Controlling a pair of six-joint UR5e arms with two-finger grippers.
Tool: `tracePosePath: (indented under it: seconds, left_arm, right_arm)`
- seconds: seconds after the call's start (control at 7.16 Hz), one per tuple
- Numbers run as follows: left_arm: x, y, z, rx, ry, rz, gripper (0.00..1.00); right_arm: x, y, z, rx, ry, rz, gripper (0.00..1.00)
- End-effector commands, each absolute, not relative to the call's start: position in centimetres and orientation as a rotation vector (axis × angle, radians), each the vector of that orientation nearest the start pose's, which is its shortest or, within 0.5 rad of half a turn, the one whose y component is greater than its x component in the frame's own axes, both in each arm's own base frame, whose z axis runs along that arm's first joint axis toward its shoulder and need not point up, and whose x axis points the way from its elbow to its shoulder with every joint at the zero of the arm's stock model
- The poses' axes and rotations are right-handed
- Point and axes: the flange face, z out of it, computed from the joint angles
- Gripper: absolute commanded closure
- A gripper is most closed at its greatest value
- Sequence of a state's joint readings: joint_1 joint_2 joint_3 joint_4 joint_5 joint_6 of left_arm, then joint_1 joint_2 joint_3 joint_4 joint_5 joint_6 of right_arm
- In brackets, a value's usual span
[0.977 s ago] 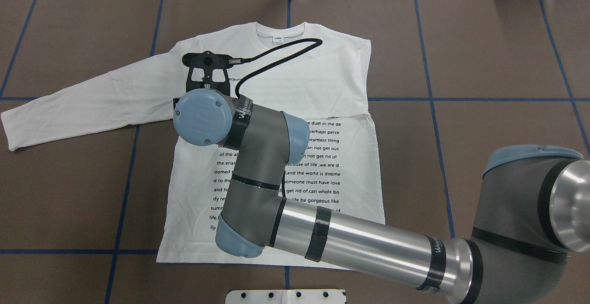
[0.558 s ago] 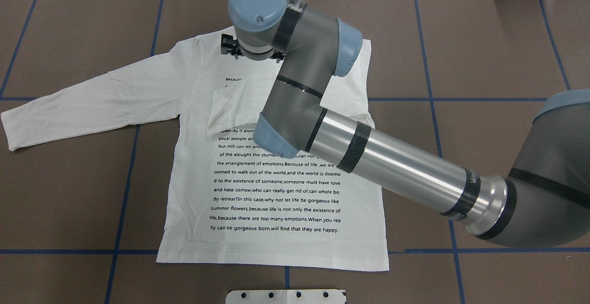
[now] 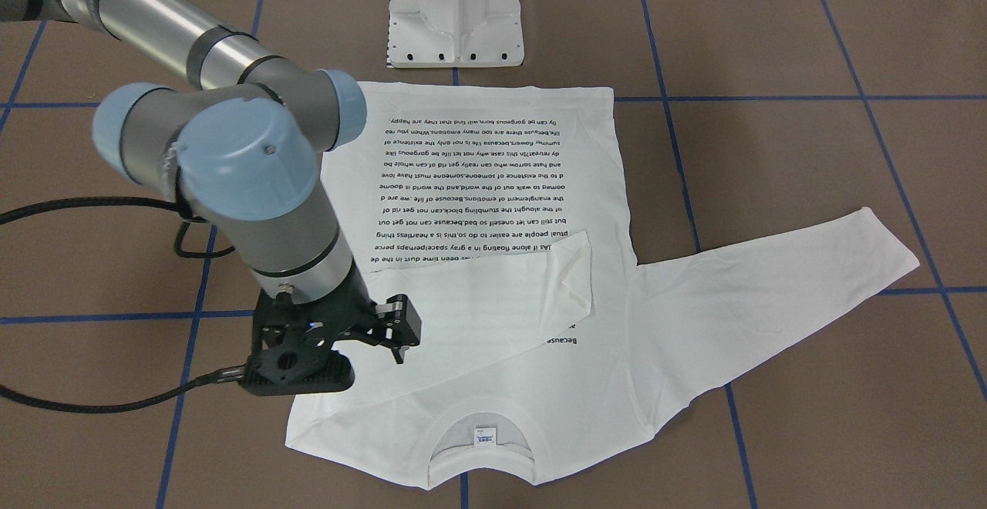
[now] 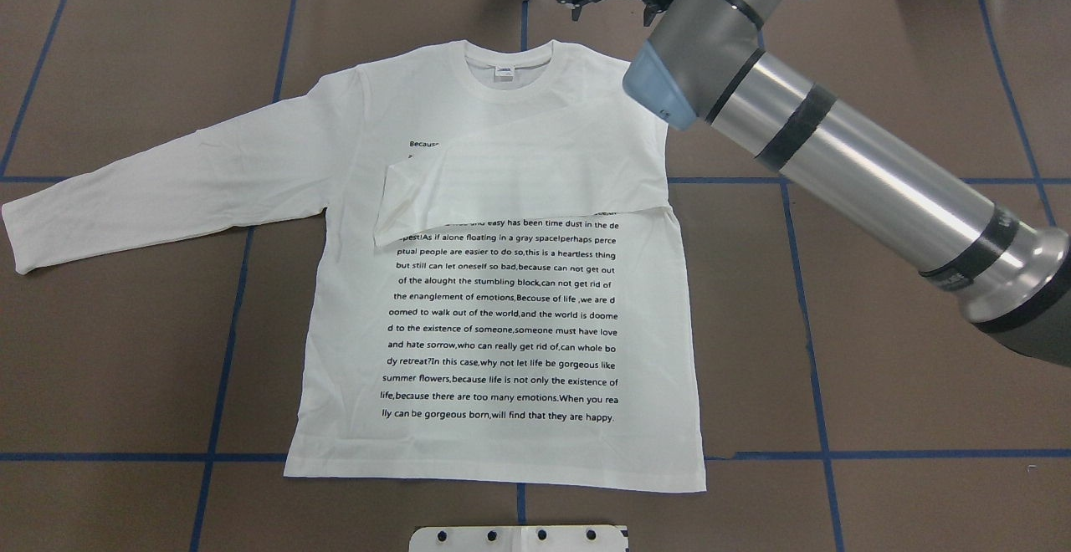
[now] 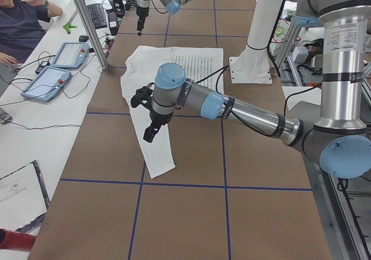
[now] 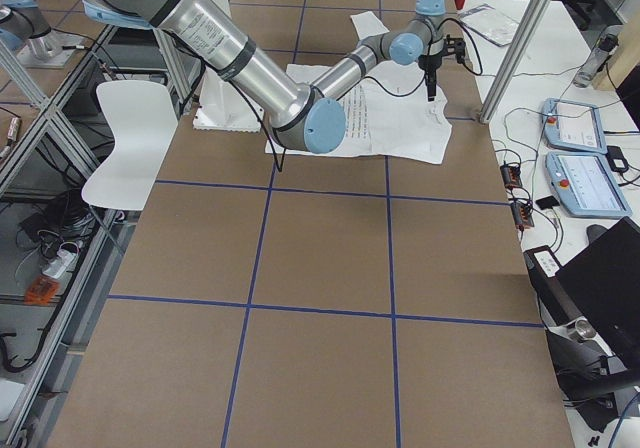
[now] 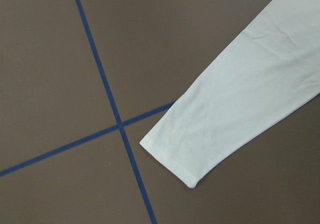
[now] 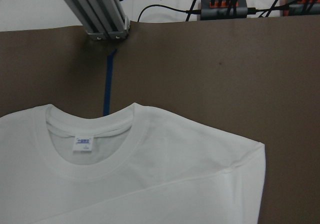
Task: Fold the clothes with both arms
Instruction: 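Raise the right gripper away from the shirt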
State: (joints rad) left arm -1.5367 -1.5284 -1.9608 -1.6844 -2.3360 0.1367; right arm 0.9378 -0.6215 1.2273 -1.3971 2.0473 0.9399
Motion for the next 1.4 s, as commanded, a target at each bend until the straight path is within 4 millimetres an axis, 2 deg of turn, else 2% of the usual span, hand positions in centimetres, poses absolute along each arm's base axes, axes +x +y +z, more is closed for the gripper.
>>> tracePosePath:
  seconds: [0.0, 0.14, 0.28, 0.42, 0.56, 0.7, 0.84, 0.98, 1.12, 1.26]
  left_arm:
    - [-4.5, -50.4, 42.1, 0.599, 0.735, 0.340, 0.00]
    - [-3.6, -51.8, 40.6, 0.566, 0.781, 0.222, 0.00]
    - [-0.8, -53.1, 38.7, 0.550, 0.813, 0.219, 0.00]
    - [3.2, -54.4, 37.0, 0.502, 0.864, 0.191, 0.00]
    - [7.5, -55.2, 34.2, 0.467, 0.909, 0.176, 0.00]
    - [12.3, -55.3, 31.9, 0.428, 0.948, 0.177, 0.00]
    - [16.8, -55.5, 29.3, 0.427, 0.938, 0.149, 0.00]
    - [21.7, -55.3, 28.0, 0.396, 0.938, 0.126, 0.00]
    - [25.5, -55.9, 26.3, 0.380, 0.939, 0.103, 0.00]
    - [29.9, -56.4, 25.7, 0.354, 0.921, 0.069, 0.00]
  right_arm:
    - [-31.4, -72.7, 25.0, 0.204, -0.854, 0.039, 0.00]
    - [-28.2, -72.7, 29.2, 0.205, -0.839, -0.004, 0.00]
    - [-25.0, -72.6, 32.1, 0.214, -0.824, -0.018, 0.00]
    - [-21.8, -72.2, 34.9, 0.226, -0.818, -0.050, 0.00]
    - [-19.2, -71.9, 37.1, 0.218, -0.829, -0.068, 0.00]
    - [-17.2, -71.8, 38.6, 0.214, -0.832, -0.064, 0.00]
    - [-16.1, -71.4, 39.6, 0.207, -0.841, -0.058, 0.00]
    - [-15.2, -70.7, 40.4, 0.206, -0.843, -0.049, 0.00]
    - [-15.0, -70.3, 40.8, 0.205, -0.842, -0.048, 0.00]
    - [-14.9, -70.2, 41.1, 0.200, -0.843, -0.046, 0.00]
